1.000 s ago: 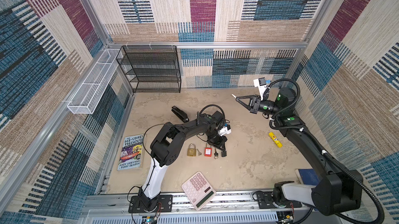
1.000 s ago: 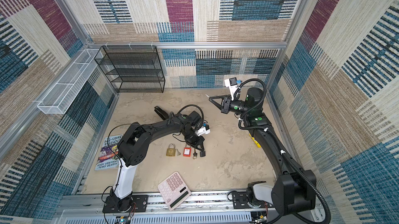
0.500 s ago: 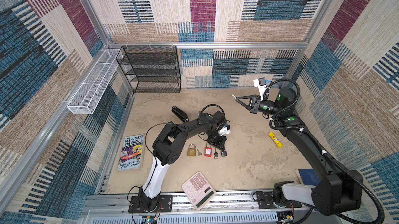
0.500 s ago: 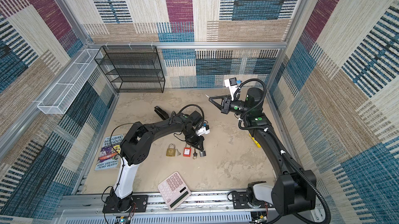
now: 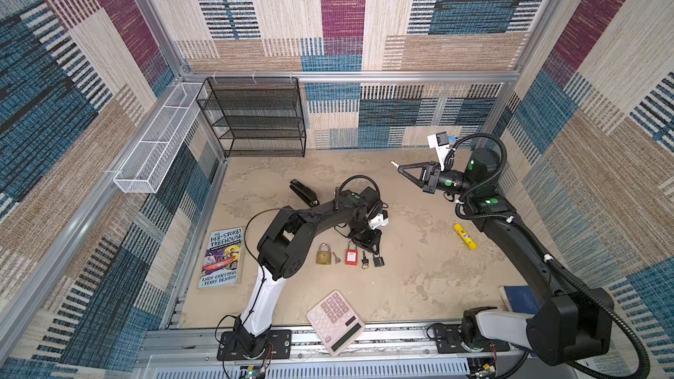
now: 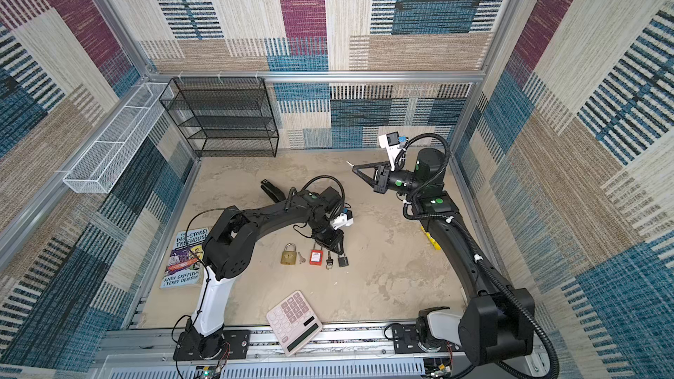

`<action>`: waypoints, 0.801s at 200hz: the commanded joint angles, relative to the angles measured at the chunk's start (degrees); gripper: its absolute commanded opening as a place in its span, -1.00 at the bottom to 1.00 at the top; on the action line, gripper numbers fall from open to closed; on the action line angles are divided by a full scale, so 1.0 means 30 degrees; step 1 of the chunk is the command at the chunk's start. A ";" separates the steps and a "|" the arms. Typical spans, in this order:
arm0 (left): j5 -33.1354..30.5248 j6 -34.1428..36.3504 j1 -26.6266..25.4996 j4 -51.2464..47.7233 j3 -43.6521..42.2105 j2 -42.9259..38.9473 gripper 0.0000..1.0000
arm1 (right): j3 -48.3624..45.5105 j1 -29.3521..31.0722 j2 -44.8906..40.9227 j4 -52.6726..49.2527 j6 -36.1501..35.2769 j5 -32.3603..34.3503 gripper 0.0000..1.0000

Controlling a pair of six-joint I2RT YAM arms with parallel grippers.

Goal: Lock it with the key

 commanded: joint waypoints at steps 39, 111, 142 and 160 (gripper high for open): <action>-0.1324 0.0330 0.0058 0.2450 -0.1087 -0.2231 -0.40 | -0.2712 -0.0102 -0.1649 0.0941 0.2378 0.3484 -1.00; -0.3398 0.0142 0.0505 0.4007 -0.3275 -0.6038 -0.42 | -1.1782 0.0171 -0.5267 0.3546 1.0965 0.9880 -1.00; -0.3828 -0.0003 0.0657 0.4622 -0.4539 -0.7733 -0.41 | -1.3178 0.0771 -0.5783 0.2778 1.2105 1.0601 -1.00; -0.4024 -0.0190 0.0718 0.4783 -0.4927 -0.8332 -0.41 | -1.3965 0.1508 -0.5702 0.2869 1.2889 1.0968 -1.00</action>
